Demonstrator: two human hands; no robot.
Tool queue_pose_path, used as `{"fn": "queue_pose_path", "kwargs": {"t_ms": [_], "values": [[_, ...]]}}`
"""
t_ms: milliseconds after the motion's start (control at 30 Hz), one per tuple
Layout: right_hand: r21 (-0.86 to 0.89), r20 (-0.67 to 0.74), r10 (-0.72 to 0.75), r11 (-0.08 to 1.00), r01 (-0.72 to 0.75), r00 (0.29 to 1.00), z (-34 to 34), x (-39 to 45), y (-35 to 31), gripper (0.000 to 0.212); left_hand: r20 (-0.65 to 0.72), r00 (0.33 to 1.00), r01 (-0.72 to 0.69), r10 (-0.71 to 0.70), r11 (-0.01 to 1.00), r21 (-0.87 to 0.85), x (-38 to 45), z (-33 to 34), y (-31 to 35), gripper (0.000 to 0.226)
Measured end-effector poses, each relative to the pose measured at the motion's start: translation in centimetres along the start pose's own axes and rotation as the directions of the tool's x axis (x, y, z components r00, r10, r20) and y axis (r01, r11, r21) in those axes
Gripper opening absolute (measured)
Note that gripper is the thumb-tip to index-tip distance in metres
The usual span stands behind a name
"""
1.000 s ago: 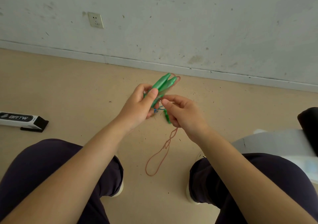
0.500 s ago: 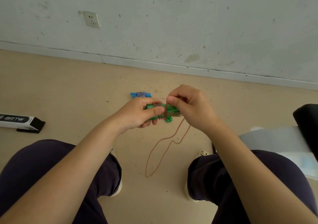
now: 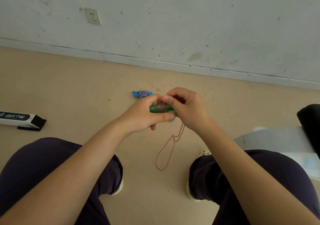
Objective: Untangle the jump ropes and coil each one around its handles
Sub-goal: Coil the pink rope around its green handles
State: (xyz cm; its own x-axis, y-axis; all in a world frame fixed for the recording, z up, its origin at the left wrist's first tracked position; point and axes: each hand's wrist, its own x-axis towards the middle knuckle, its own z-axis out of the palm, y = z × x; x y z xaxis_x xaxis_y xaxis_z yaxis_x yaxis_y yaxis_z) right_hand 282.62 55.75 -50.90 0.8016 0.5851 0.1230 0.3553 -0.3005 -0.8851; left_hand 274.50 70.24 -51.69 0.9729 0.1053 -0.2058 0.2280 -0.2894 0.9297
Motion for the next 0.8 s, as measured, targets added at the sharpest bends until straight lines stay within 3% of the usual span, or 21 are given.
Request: {"fn": "queue_pose_path", "kwargs": {"t_ms": [100,267,367,467,667,800], "values": [[0.039,-0.003,0.025,0.999,-0.025,1.000,-0.1,0.0,-0.1,0.013,-0.029,0.999,-0.036,0.037,0.999,0.027,0.1,0.1,-0.2,0.039],[0.079,-0.017,0.056,0.995,-0.055,0.998,-0.6,0.0,0.0,0.006,0.032,0.997,-0.076,0.075,0.997,0.028,0.1,-0.2,-0.5,0.056],[0.185,-0.002,0.090,0.979,-0.088,0.996,-0.8,0.0,-0.1,0.013,0.040,0.994,-0.104,0.103,0.994,0.024,0.2,-0.2,-0.6,0.057],[0.171,0.040,0.140,0.975,-0.145,0.989,-1.1,0.1,0.0,0.017,0.013,0.995,-0.103,0.103,0.995,0.015,0.2,-0.3,-0.7,0.054],[0.298,0.204,0.236,0.910,-0.290,0.950,-1.8,0.2,-0.1,0.031,0.013,0.988,-0.156,0.157,0.985,-0.068,-0.1,-0.1,-0.2,0.049],[0.474,0.365,0.185,0.807,-0.353,0.912,-2.2,0.3,0.2,0.036,-0.096,0.981,-0.181,0.168,0.973,-0.144,0.2,-0.3,-0.1,0.030]]}}
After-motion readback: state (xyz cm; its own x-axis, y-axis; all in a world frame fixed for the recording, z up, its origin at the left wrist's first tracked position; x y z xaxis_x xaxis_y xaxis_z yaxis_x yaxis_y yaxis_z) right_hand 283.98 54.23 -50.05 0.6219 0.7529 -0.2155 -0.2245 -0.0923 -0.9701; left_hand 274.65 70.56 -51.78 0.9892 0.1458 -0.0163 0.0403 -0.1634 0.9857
